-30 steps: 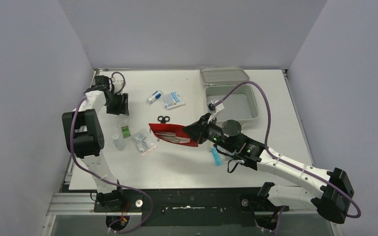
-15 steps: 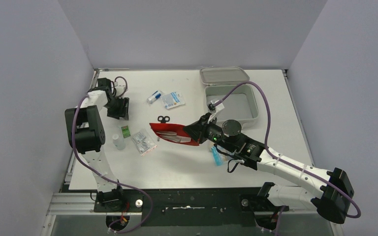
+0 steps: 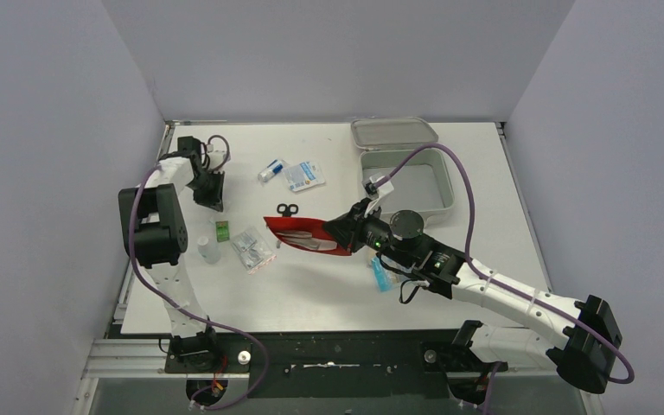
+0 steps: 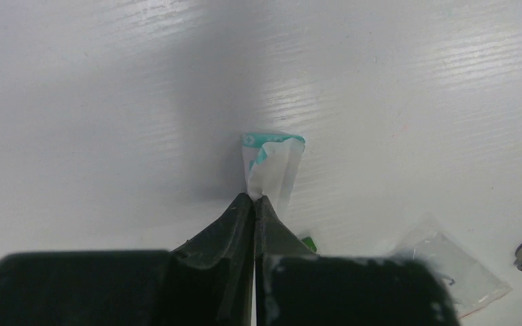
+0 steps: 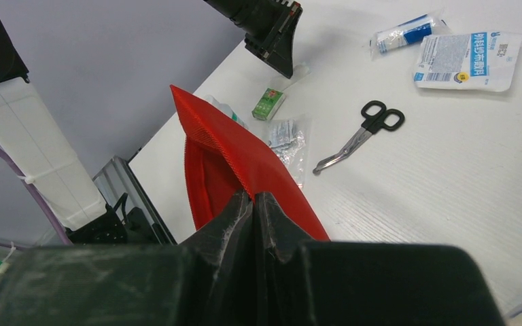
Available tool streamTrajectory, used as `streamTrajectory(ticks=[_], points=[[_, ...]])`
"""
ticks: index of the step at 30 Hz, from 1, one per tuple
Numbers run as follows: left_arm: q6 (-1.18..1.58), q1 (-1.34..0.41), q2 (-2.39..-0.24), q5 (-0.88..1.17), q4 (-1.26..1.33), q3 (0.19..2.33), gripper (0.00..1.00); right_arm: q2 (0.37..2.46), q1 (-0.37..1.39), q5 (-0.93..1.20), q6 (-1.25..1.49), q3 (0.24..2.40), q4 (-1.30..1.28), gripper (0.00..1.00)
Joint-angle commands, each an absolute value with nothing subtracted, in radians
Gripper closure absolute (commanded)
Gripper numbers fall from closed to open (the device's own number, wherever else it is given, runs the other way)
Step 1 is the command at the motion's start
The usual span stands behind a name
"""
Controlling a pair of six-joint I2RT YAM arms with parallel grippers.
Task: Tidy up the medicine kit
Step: Pick up the medical item at the center of the board.
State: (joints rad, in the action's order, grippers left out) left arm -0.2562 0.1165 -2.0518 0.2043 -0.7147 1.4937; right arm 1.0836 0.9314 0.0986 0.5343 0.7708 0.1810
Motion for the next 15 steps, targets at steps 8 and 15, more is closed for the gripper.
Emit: streamTrajectory(ticks=[8, 15], points=[[-0.216, 0.089, -1.851, 0.288, -0.648, 1.544, 1.0, 1.068, 0.894, 0.047, 0.525, 0.807, 0.161, 1.0], [-0.217, 0.04, -1.694, 0.301, -0.569, 1.513, 1.0, 1.071, 0.837, 0.044, 0.501, 0.833, 0.081, 1.0]])
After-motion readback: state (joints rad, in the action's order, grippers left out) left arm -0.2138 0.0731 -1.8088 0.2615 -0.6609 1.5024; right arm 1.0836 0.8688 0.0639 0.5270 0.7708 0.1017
